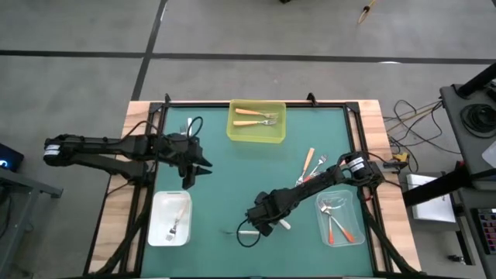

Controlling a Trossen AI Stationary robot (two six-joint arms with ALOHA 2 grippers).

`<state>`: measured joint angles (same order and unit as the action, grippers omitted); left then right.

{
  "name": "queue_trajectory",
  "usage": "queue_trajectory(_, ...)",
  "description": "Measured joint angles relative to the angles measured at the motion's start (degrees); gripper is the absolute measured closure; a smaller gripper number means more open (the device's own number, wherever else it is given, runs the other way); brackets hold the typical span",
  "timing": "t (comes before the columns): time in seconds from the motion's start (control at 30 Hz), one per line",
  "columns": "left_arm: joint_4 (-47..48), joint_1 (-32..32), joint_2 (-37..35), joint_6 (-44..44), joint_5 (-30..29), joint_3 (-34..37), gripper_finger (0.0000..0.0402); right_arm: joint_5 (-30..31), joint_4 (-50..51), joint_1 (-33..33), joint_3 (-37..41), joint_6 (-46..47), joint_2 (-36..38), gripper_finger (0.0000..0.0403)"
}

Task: Sort silverware by color (type)
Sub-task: Put the white fork into the white bin

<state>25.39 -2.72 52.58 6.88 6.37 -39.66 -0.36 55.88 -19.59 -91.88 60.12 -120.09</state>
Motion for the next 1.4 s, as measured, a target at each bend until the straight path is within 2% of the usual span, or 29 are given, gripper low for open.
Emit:
queue_trajectory(0.3, -3.6, 0.1, 0.5, -0.4, 0.0, 0.0, 0.0298, 0.8, 0.4, 0.0, 0.2, -3.3, 1.1, 0.0373)
queue_trajectory(0.43, -6.4, 0.5, 1.9, -0.4, 0.1, 0.0, 0.0298, 5.1, 1.8, 0.2, -0.1, -5.9, 2.5, 0.0373)
queue_trajectory(0.7, -15.1, 2.6, 6.7, -0.6, 0.2, 0.0, 0.0298, 11.0, 2.3, 1.1, -5.4, -14.7, 3.7, 0.0373)
queue_trajectory(1.0, -17.5, 3.5, 12.9, -0.3, 0.3, 0.0, 0.0294, 16.3, 2.7, 2.7, -11.2, -24.6, 3.8, 0.0373)
queue_trajectory(1.13, -18.4, 3.9, 16.1, 0.3, 0.6, 0.0, 0.027, 17.1, 4.1, 3.5, -12.7, -27.2, 3.7, 0.0373)
queue_trajectory(1.4, -22.5, 4.3, 22.7, 1.8, 0.6, 0.1, 0.0185, 17.1, 6.2, 5.1, -13.1, -30.3, 3.5, 0.0373)
